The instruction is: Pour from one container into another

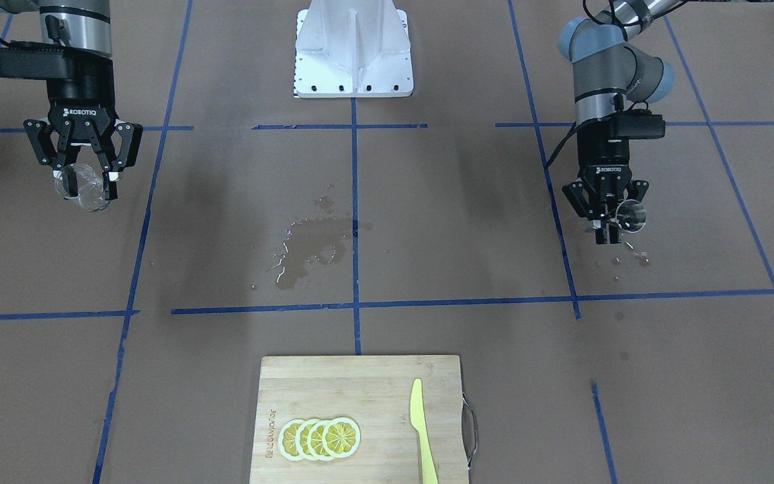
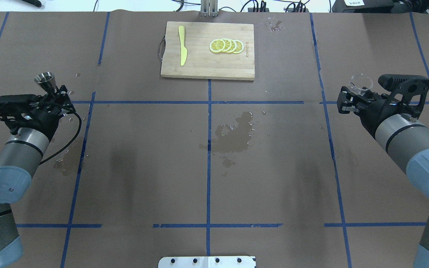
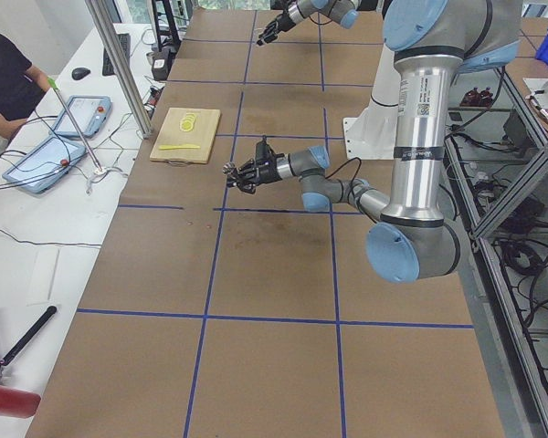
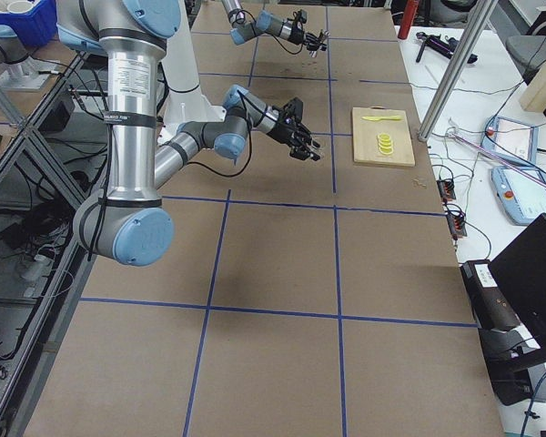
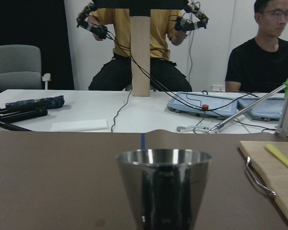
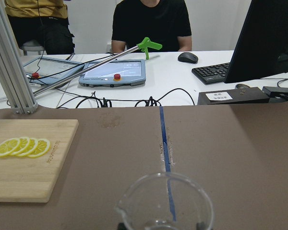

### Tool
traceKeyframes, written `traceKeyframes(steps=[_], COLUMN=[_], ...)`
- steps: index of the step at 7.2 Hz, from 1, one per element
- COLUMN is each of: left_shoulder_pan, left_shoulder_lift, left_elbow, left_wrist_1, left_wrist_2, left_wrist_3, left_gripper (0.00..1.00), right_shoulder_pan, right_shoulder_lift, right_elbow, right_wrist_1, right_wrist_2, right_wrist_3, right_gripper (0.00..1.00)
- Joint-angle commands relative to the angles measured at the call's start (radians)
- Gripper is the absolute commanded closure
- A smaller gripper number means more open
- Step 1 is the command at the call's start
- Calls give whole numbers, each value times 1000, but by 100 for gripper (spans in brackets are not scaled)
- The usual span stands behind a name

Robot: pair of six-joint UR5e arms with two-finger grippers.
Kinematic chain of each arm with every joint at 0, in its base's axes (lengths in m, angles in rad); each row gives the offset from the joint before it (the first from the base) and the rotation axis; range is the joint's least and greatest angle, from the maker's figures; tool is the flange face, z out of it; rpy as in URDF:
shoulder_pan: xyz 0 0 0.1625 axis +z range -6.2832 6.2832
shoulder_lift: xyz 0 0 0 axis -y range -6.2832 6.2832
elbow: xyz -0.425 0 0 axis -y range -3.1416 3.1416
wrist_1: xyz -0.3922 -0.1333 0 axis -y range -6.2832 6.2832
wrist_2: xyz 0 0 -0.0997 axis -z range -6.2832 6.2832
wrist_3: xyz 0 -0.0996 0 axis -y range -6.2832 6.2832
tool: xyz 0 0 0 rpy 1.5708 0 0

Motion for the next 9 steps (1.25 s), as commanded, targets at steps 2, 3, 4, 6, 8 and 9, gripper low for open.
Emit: traceKeyframes(steps=[2,3,4,6,8,9], left_shoulder_pan=[82,103,134,162,168,176], left_shoulder_lift=[15,15,13,7,3,0], left_elbow=[22,31,64,127,150,155], left_wrist_1=[228,277,299,299,299,299], left_wrist_2=[123,171,239,306,361,366], left_wrist_3=[-333,-373,-417,-457,-462,-462], left_gripper=[100,100,100,100,100,100], right_shoulder_pan=[0,0,0,-2,-2,-3], right_shoulder_lift=[-46,-46,-46,-45,-46,-46], right_elbow=[-38,-36,-36,-36,-36,-38], right_wrist_1=[112,112,112,112,112,112], right_wrist_2=[9,9,9,7,6,4], right_wrist_3=[6,8,6,6,8,8], right_gripper=[100,100,100,100,100,100])
